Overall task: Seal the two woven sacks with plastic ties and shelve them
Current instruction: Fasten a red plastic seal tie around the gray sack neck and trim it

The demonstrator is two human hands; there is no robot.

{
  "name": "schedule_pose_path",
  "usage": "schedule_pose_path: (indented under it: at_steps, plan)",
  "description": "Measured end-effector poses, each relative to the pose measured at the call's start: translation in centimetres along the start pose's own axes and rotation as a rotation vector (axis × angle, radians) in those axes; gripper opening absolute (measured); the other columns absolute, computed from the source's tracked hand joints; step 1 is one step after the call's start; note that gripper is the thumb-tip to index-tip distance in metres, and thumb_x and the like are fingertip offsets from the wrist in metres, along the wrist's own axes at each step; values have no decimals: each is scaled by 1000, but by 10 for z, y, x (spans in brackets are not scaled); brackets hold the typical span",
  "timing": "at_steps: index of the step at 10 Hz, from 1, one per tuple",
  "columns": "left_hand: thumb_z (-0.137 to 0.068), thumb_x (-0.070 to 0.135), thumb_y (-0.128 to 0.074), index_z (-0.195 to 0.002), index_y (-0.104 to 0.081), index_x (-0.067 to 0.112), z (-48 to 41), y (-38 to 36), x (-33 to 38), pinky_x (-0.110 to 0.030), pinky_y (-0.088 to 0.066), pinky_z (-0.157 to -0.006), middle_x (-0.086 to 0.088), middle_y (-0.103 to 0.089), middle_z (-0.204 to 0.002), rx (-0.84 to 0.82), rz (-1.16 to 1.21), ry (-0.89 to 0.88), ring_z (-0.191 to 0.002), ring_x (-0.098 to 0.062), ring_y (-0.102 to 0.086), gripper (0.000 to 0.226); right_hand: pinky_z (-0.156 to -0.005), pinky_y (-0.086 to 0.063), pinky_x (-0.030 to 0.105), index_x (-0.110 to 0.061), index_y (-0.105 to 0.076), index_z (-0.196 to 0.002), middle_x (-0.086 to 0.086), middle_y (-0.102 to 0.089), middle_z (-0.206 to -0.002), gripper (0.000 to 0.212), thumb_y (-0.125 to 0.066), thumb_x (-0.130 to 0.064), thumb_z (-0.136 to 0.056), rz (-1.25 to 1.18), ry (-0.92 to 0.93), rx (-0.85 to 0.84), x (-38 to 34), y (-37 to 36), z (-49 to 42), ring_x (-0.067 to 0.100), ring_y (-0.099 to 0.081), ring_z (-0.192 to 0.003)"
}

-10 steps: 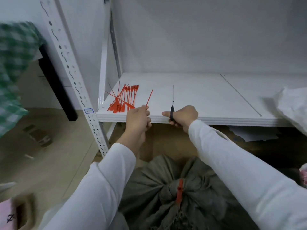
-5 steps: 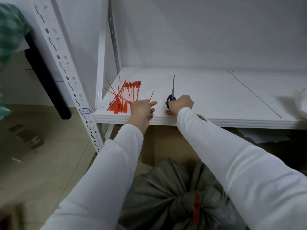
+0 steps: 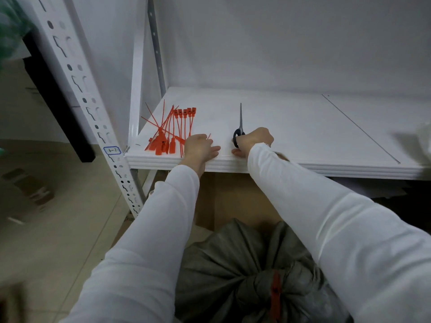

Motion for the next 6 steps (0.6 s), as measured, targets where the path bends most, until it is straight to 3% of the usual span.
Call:
schedule_pose_path:
  at_steps: [1,2,3,4,5,6]
  plan:
    - [-99,-7,-40,-142,-38,-2,-7,-4,1,-36,-53,-94,-12,-56,-123,-68,-81,-25,-120,-34,-57,43,-52,-58,29,-10,-49,-64,6,-67,-68,34,-76,-23,-79,-14,9,15,0,0,-3,22,-70,-54]
    - [-99,-6,-42,-146,-34,5,-6,-3,7,-37,-53,-96,-13,-51,-135,-65,-145,-69,-119,-30,-59,49,-48,-55,25,-11,-51,-66,6,-69,-74,34,-78,-28,-77,53,28,-2,-3,-7,-7,21,-69,-53]
    - [-99,-3,-45,-147,-34,5,-6,0,8,-35,-55,-91,-16,-50,-139,-55,-180,-107,-114,-28,-62,50,-59,-58,29,-11,-50,-65,7,-70,-80,30,-74,-25,-77,78,58,-12,-8,-14,-10,22,-69,-65]
    - [-98,-2,-46,-145,-37,5,-4,2,8,-31,-57,-84,-15,-51,-138,-38,-189,-130,-109,-26,-64,48,-50,-45,24,-11,-47,-63,5,-67,-75,32,-62,-28,-87,147,140,-38,-19,-20,-5,18,-61,-62]
    - [-98,0,-48,-142,-42,6,2,3,8,-29,-57,-82,-14,-54,-136,-18,-192,-139,-105,-24,-66,45,-69,-59,38,-10,-53,-61,12,-70,-79,25,-55,-14,-86,107,200,-92,-25,-26,4,28,-70,-73]
    - [-98,3,-50,-139,-45,8,13,2,6,-20,-56,-68,-11,-57,-131,-19,-205,-141,-88,-16,-68,42,-70,-60,45,-12,-54,-64,6,-62,-73,21,-56,-4,-83,37,233,-125,-26,-19,17,32,-71,-74]
Point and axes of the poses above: each hand's wrist, its own z-axis away from the middle knuckle, its own y-axis out of the back of the hand, x = y × z, the point moved 10 cm from there along -z, towards the middle knuckle
